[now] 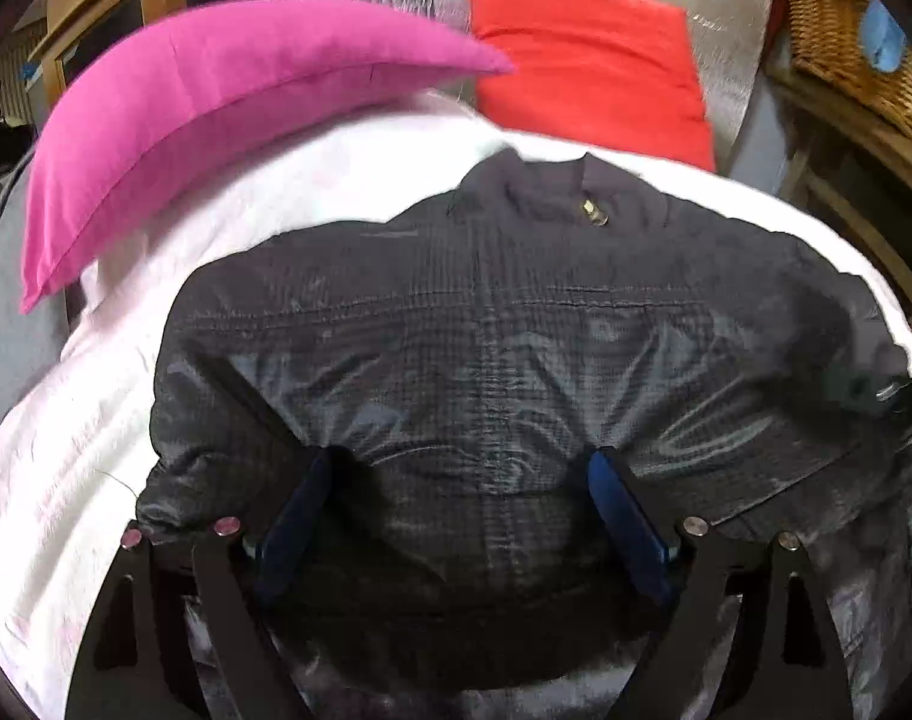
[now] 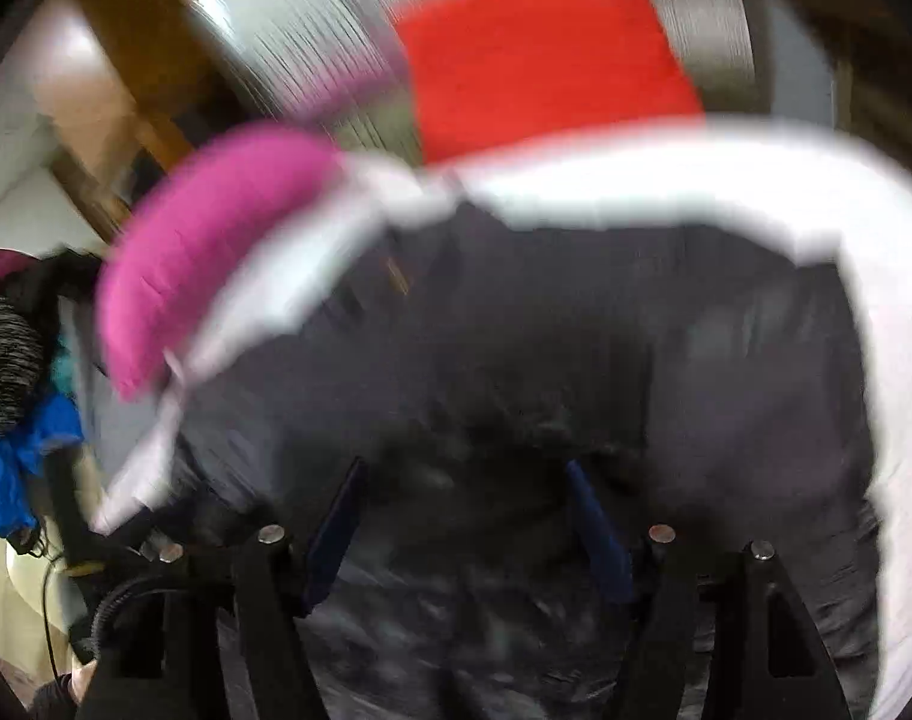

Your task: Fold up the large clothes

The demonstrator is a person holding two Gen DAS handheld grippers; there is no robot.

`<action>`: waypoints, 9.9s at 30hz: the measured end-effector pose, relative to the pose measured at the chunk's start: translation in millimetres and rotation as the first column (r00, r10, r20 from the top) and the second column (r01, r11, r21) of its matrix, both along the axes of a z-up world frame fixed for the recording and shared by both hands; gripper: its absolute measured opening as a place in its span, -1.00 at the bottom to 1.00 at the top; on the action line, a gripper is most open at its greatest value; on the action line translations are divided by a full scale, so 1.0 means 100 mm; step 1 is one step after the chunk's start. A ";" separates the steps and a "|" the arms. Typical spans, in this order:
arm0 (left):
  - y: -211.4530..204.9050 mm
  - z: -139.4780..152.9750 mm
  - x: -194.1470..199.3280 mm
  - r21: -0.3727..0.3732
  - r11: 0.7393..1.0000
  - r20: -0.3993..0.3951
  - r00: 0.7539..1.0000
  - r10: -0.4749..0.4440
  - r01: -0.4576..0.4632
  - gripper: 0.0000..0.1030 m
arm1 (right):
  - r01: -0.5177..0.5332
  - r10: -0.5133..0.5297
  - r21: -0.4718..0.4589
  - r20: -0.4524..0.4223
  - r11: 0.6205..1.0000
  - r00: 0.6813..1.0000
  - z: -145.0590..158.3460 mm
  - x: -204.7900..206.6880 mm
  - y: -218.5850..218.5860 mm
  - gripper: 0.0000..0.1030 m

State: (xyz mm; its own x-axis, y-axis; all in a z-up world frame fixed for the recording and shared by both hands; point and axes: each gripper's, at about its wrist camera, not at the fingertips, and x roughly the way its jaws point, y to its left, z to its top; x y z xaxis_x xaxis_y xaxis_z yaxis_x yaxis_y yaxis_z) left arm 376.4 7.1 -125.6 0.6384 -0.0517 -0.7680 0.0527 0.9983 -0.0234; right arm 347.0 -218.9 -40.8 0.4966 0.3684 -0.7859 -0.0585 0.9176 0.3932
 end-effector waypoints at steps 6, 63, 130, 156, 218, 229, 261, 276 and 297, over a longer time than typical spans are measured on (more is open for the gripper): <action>0.62 0.37 -0.07 -0.167 0.984 0.095 0.993 0.072 -0.056 0.71 | -0.012 0.011 0.012 0.108 1.000 0.994 0.39 -0.08 -0.05 0.37; 0.51 0.52 -0.09 -0.113 0.991 0.085 0.994 -0.067 0.076 0.31 | 0.115 -0.143 0.215 0.120 0.970 0.982 0.41 0.00 -1.01 0.43; 0.40 0.53 -0.51 -0.077 0.997 0.096 0.995 -0.008 0.016 0.55 | 0.028 -0.010 -0.120 0.143 0.992 0.990 0.45 -0.54 -0.08 0.53; 0.07 0.82 -0.79 -0.046 0.996 0.071 0.995 -0.071 0.075 0.62 | 0.048 -0.041 -0.050 0.138 0.998 0.990 0.66 -0.69 -0.36 0.58; 1.36 0.32 -3.49 -0.304 0.924 -0.091 0.973 0.212 -0.230 0.65 | 0.244 -0.246 0.108 0.002 0.964 0.969 -0.10 -4.11 -1.15 0.46; 1.34 0.24 -3.40 -0.330 0.920 -0.127 0.976 0.176 -0.209 0.44 | 0.220 -0.219 0.069 -0.020 0.973 0.976 -0.17 -3.99 -1.11 -0.17; 1.33 0.69 -3.65 -0.336 0.934 -0.036 0.992 0.118 -0.123 -0.70 | 0.168 -0.168 0.073 -0.002 0.983 0.986 0.08 -4.15 -1.14 -0.79; 1.45 0.34 -3.51 -0.383 0.898 -0.121 0.976 0.182 -0.215 -0.07 | 0.213 -0.208 0.197 -0.046 0.957 0.977 -0.19 -3.98 -1.31 0.18; 1.47 0.56 -3.83 -0.338 0.927 -0.072 0.986 0.148 -0.164 -0.77 | 0.142 -0.136 0.184 -0.046 0.973 0.990 -0.10 -4.28 -1.31 -0.62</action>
